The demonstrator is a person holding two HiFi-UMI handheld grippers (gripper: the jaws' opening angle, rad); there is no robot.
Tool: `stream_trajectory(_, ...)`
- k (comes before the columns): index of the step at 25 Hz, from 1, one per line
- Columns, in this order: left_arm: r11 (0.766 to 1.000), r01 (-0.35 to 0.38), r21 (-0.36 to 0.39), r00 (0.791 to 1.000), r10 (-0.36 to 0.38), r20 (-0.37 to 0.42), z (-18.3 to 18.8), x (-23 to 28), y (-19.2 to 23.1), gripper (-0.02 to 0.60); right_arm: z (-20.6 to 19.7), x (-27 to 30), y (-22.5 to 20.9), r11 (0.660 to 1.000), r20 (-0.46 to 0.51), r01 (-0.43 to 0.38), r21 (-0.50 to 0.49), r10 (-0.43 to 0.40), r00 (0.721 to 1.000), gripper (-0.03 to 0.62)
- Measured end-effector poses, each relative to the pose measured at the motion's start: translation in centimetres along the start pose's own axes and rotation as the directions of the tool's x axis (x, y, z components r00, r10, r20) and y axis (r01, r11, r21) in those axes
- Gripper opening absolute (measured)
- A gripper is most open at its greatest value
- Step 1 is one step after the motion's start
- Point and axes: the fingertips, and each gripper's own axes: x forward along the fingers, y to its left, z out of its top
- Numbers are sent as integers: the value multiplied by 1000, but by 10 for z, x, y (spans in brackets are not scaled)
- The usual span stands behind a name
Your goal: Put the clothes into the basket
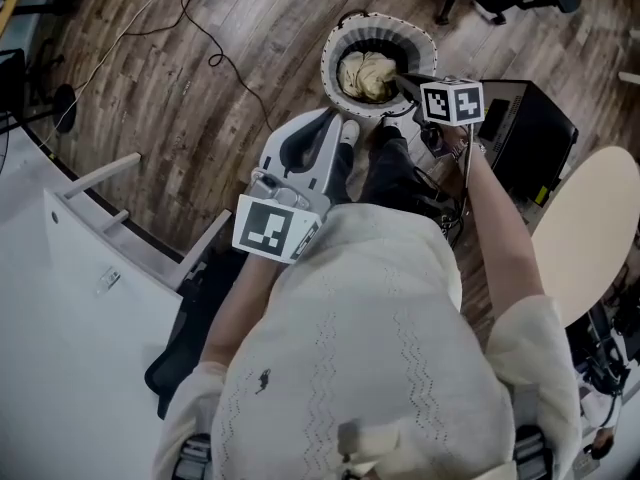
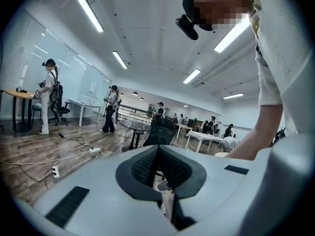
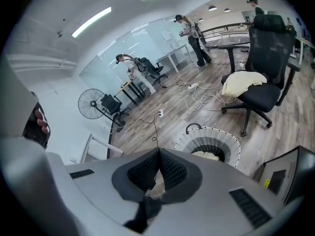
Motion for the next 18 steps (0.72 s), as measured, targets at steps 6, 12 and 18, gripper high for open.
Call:
stream_trajectory(6, 1000, 29, -10, 999, -29, -25, -8, 8, 4, 20, 17, -30, 15, 999, 112, -20, 42, 15, 994, 8)
stream_trajectory(12, 998, 63, -19, 997, -63, -38, -10, 17, 8, 20, 34, -64, 34, 997, 213, -41, 63, 27, 977, 8)
stream_trajectory(18, 993, 119, -5, 992, -119, -44, -6, 28, 4, 20, 52, -104, 52, 997, 328, -38, 64, 15, 945, 8)
